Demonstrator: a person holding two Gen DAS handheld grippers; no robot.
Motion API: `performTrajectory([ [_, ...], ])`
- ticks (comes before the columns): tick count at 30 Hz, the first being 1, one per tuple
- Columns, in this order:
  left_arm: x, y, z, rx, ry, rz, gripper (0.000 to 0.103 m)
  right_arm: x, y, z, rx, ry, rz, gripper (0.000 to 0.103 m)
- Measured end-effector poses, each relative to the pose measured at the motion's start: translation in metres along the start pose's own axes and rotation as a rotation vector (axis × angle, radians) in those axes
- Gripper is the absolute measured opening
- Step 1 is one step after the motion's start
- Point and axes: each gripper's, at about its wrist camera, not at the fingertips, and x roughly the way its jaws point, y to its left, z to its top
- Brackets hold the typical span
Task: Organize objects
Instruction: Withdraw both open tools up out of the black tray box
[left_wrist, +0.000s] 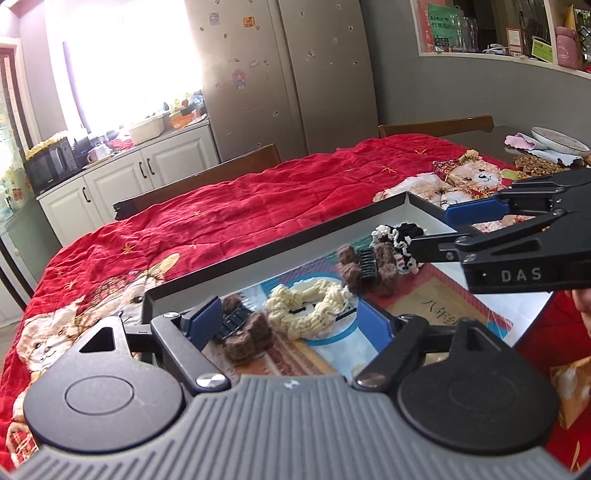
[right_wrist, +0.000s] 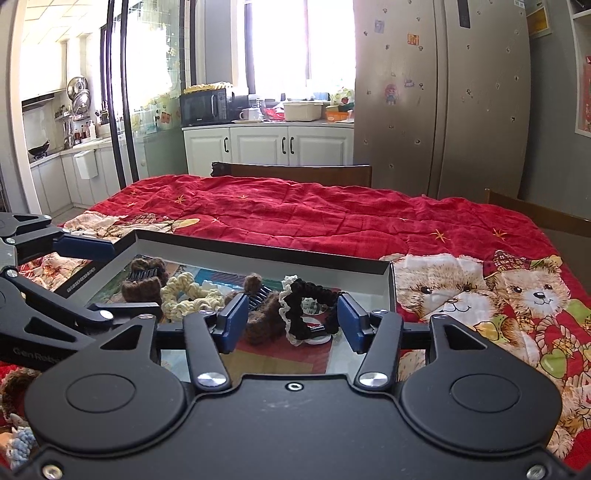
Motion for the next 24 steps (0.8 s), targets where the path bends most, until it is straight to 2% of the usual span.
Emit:
performTrajectory([
  [7, -0.020, 0.007, -0.004, -0.009, -0.014, 0.012, 0.088, -0.013, 0.002, 0.001, -0.002, -0.009, -0.004, 0.054],
  [17, -0.057, 0.009, -0.018, 0.014, -0.052, -0.015, 0.089, -0.041, -0.003, 0.000, 0.028, -0.023, -0.001, 0.056],
  [24, -0.081, 0.013, -0.030, 0.007, -0.064, 0.003, 0.089, -0.064, 0.000, -0.004, 0.032, -0.026, 0.004, 0.056],
])
